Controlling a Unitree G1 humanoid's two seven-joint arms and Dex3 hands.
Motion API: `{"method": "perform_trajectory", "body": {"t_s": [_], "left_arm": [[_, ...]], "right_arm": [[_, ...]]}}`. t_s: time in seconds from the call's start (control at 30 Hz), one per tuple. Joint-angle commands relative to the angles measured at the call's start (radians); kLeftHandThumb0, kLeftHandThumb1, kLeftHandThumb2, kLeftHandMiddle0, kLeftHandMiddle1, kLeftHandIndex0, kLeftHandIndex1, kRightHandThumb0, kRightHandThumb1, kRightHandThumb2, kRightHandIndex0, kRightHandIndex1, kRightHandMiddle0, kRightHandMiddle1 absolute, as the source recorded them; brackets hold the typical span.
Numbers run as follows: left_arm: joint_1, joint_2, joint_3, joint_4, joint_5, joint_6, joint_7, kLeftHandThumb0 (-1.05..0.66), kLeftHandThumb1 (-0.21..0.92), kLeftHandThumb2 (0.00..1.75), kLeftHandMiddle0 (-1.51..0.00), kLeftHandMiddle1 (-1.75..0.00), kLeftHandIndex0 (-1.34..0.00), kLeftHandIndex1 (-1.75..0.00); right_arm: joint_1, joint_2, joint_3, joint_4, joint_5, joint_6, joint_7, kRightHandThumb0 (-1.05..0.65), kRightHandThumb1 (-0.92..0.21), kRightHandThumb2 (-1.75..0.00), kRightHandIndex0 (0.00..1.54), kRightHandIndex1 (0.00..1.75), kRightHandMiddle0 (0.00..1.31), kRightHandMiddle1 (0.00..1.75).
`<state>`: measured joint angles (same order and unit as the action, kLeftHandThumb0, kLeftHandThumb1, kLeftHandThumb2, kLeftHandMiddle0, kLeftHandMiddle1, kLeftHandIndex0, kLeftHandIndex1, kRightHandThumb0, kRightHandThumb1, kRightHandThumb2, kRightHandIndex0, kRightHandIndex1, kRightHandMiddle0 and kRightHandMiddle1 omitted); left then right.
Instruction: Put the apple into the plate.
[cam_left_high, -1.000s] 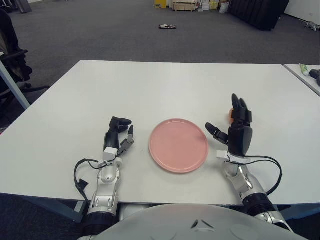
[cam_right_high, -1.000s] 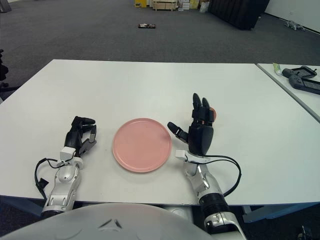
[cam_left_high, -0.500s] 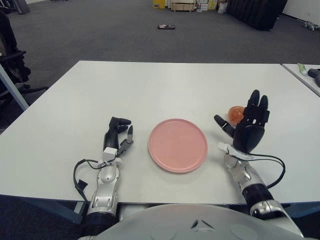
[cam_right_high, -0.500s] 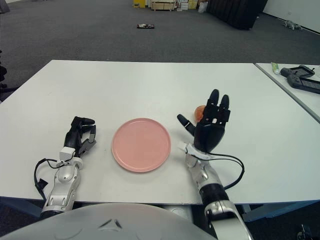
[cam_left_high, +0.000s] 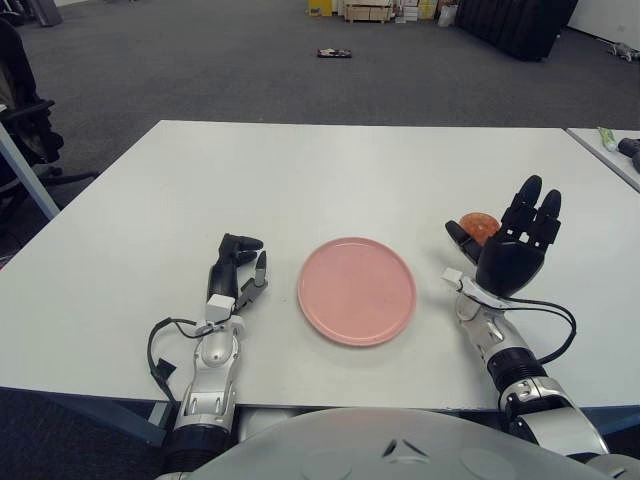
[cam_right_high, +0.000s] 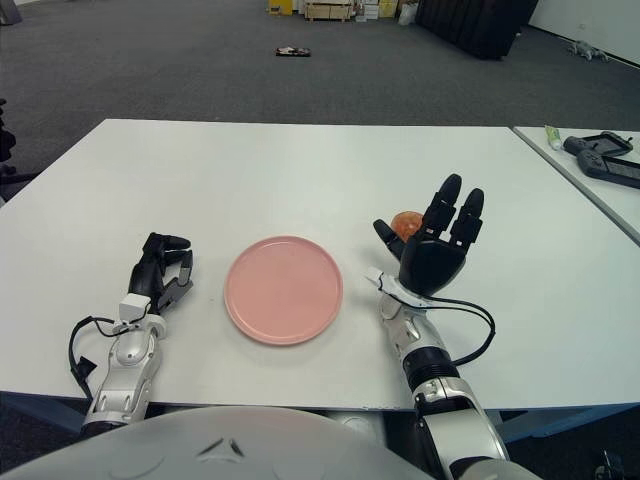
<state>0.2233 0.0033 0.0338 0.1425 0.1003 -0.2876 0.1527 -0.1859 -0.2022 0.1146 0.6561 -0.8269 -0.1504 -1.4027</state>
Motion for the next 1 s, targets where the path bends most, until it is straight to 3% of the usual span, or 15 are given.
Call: {"method": "perform_trajectory", "body": {"t_s": [0.0,0.1,0.2,0.3,0.6,0.97], "left_arm": [[0.005,0.004,0.002,0.013,-0.003,0.023,-0.01,-0.36,0.82,0.67,-0.54,-1.44,-0.25,-1.75],[0.005,0.004,0.002,0.013,-0.003,0.023,-0.01,-0.36,0.83,0.66,-0.54,-1.44,-0.25,-1.75],[0.005,0.004,0.002,0.014,-0.002,0.023,-0.01,-0.36,0.83,0.66,-0.54,-1.44,-0.25,-1.75],[0.006,0.004,0.0,0.014,-0.001,0.023,-0.01,-0.36,0.83,0.66,-0.53,-1.45,-0.25,-1.75],[0.009,0.003,0.0,0.009,0.002,0.026,-0.007,-0.36,0.83,0.66,-0.54,-1.45,-0.25,-1.75],[0.016,-0.004,0.004,0.011,0.002,0.02,0.002,-0.36,0.81,0.68,-0.53,-1.46,-0.26,-1.75]], "right_arm": [[0.005,0.015,-0.003,0.021,0.037,0.049,0.041,-0.92,-0.64,-0.39,0.0,0.0,0.0,0.0],[0.011,0.022,-0.008,-0.003,0.072,0.075,0.108,-0.9,-0.64,-0.38,0.0,0.0,0.0,0.0],[0.027,0.044,-0.029,-0.069,0.154,0.14,0.287,-0.89,-0.65,-0.38,0.0,0.0,0.0,0.0],[0.026,0.059,-0.04,-0.11,0.187,0.211,0.375,-0.91,-0.66,-0.39,0.0,0.0,0.0,0.0],[0.035,0.079,-0.035,-0.221,0.212,0.422,0.597,-0.89,-0.64,-0.38,0.0,0.0,0.0,0.0],[0.033,0.043,0.019,-0.333,0.189,0.643,0.917,-0.87,-0.6,-0.39,0.0,0.0,0.0,0.0]]}}
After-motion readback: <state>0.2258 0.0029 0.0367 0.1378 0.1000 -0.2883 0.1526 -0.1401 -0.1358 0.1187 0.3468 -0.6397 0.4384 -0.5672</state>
